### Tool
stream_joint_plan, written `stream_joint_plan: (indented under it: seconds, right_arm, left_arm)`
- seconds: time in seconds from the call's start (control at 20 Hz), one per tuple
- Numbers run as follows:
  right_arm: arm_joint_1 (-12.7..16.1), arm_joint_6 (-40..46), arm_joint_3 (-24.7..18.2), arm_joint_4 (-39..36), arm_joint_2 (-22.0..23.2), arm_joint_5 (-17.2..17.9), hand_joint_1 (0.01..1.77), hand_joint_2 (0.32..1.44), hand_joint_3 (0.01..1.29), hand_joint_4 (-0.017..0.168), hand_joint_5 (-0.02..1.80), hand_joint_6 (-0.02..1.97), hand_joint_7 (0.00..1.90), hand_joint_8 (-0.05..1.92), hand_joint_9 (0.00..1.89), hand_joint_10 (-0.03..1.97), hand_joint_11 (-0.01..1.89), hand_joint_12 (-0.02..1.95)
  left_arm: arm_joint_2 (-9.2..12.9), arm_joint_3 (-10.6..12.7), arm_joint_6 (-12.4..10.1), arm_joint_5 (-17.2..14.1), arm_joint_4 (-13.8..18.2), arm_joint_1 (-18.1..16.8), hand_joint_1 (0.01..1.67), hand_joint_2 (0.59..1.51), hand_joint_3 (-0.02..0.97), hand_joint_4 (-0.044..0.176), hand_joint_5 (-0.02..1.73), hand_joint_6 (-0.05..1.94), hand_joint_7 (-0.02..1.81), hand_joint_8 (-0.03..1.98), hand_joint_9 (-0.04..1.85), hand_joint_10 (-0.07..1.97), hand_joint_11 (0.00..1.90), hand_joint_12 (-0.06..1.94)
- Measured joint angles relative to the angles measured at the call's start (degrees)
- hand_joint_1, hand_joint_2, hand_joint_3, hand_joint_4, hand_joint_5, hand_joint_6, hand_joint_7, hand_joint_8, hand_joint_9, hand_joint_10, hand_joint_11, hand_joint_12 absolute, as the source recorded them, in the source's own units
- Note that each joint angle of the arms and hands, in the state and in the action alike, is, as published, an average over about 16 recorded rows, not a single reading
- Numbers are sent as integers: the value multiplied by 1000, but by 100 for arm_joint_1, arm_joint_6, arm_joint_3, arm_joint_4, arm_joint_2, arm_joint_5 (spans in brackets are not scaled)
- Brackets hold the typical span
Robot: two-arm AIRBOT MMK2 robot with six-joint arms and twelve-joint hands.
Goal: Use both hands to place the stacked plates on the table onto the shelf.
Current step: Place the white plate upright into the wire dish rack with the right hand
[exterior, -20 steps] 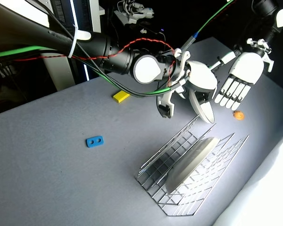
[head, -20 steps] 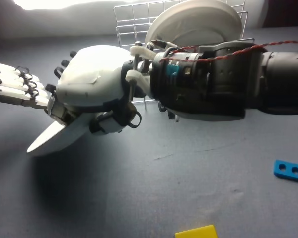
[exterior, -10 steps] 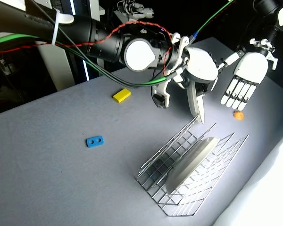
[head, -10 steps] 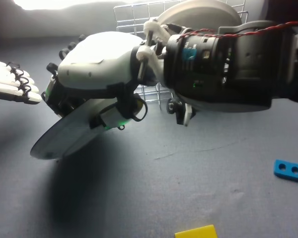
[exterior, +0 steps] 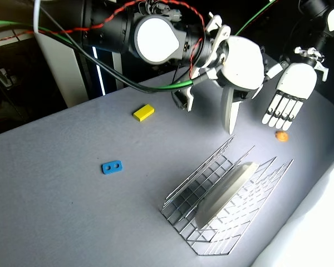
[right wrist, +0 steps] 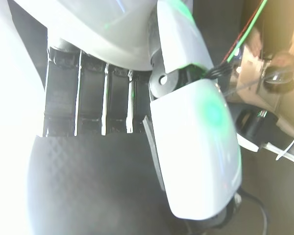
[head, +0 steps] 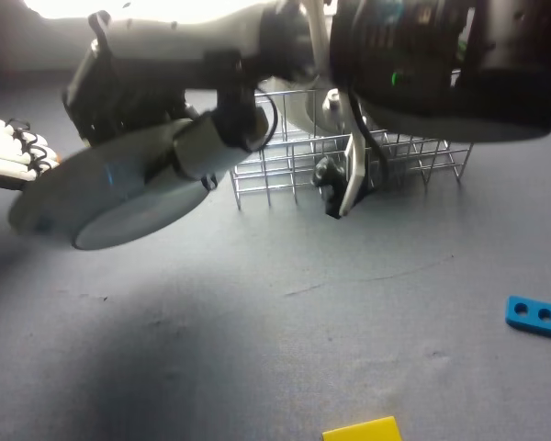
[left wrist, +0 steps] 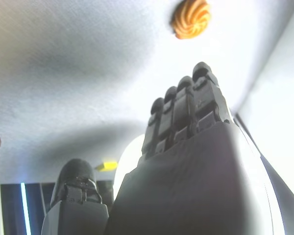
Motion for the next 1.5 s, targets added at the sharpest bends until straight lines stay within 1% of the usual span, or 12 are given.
stream_joint_plan:
  seconds: [0.4, 0.55, 0.7, 0.9, 1.1, 1.3, 1.5]
  right_arm:
    - [583, 948, -170, 27, 489, -409, 1333, 1055, 12, -9, 735, 1210, 870, 1050, 897, 1287, 996, 1299]
    - [740, 1161, -218, 102, 703, -558, 1334, 1057, 12, -9, 732, 1210, 867, 1052, 894, 1291, 996, 1303]
    - [823, 1284, -261, 177, 921, -643, 1336, 1059, 11, -9, 732, 1210, 863, 1050, 887, 1294, 994, 1310]
    - [811, 1366, -289, 279, 1164, -696, 1337, 1062, 11, -9, 733, 1210, 865, 1048, 874, 1302, 987, 1315]
    - [685, 1377, -225, 379, 1334, -670, 1337, 1065, 11, -9, 735, 1211, 870, 1039, 876, 1293, 978, 1319]
    - [514, 1366, -52, 404, 1400, -593, 1338, 1067, 11, -9, 736, 1211, 866, 1044, 879, 1284, 973, 1316]
    - [329, 1370, 191, 410, 1365, -507, 1338, 1070, 11, -10, 736, 1210, 869, 1044, 887, 1273, 970, 1306]
  left_arm:
    - [0, 3, 3, 15, 10, 23, 14, 1144, 15, 4, 4, 17, 11, 5, 22, -62, 22, -5]
    - [0, 2, 5, 18, 12, 27, 14, 1139, 15, 4, 4, 17, 11, 6, 22, -62, 22, -4]
    - [0, 1, 9, 20, 12, 33, 13, 1135, 15, 4, 4, 17, 11, 6, 22, -61, 23, -4]
    - [0, -2, 13, 22, 11, 40, 14, 1131, 15, 4, 4, 18, 12, 6, 22, -61, 23, -5]
    - [0, -6, 17, 24, 12, 50, 14, 1130, 15, 4, 4, 18, 12, 6, 23, -61, 23, -5]
    - [0, -9, 21, 25, 10, 61, 14, 1129, 16, 4, 4, 18, 12, 6, 22, -61, 22, -5]
    - [0, -14, 22, 27, 11, 67, 13, 1129, 16, 4, 5, 17, 11, 6, 22, -61, 22, -5]
